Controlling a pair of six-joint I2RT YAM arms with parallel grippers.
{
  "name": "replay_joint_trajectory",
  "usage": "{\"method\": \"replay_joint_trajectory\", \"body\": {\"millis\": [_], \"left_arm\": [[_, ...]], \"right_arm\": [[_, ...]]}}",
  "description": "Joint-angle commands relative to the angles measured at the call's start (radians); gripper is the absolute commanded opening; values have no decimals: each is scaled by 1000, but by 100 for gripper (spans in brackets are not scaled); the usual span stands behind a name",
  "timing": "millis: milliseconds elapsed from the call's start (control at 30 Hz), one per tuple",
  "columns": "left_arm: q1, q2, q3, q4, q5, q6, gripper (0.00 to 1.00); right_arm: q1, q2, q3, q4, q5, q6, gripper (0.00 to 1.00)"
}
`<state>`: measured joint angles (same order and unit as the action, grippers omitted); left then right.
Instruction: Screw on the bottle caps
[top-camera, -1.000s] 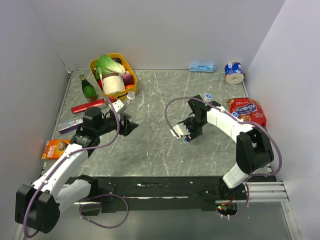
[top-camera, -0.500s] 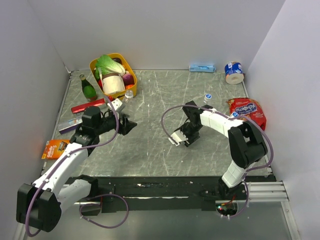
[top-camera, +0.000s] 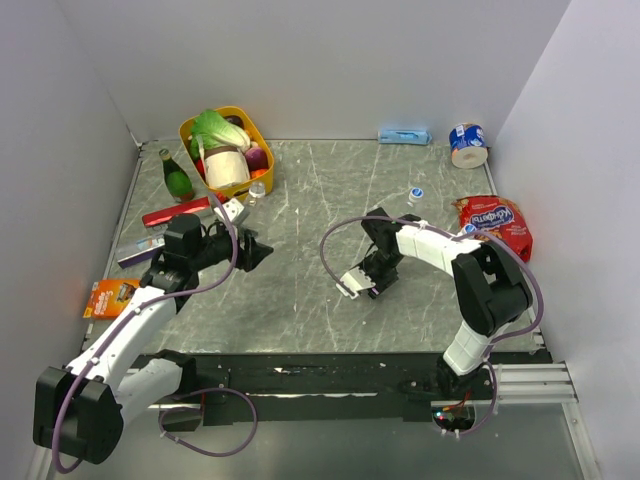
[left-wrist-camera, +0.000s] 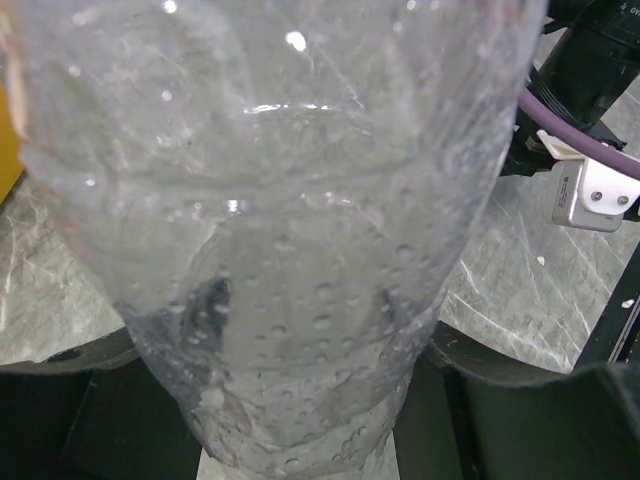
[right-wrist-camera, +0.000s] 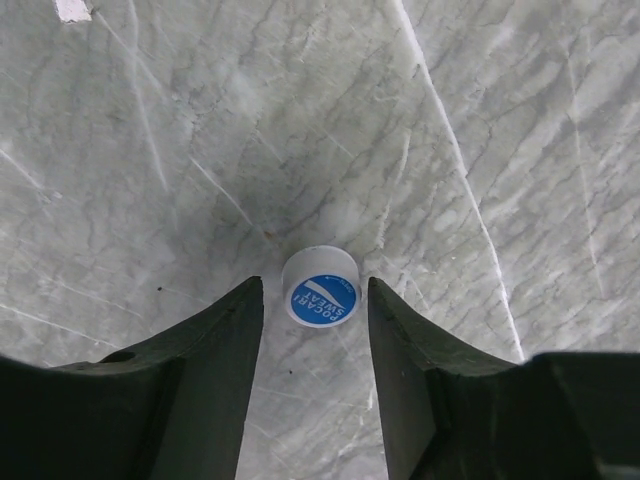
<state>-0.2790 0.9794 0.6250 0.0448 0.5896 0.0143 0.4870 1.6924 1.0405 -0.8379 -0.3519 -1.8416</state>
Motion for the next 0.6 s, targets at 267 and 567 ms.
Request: {"method": "replay_joint_trajectory", "body": {"millis": [267, 567], "left_arm": [[11, -5, -5, 53, 16, -45, 2], [-20, 4, -2, -24, 72, 128, 1]], "right_arm": [[10, 23, 1, 6, 8, 41, 45], [4, -86, 122, -64, -94, 194, 27]]}}
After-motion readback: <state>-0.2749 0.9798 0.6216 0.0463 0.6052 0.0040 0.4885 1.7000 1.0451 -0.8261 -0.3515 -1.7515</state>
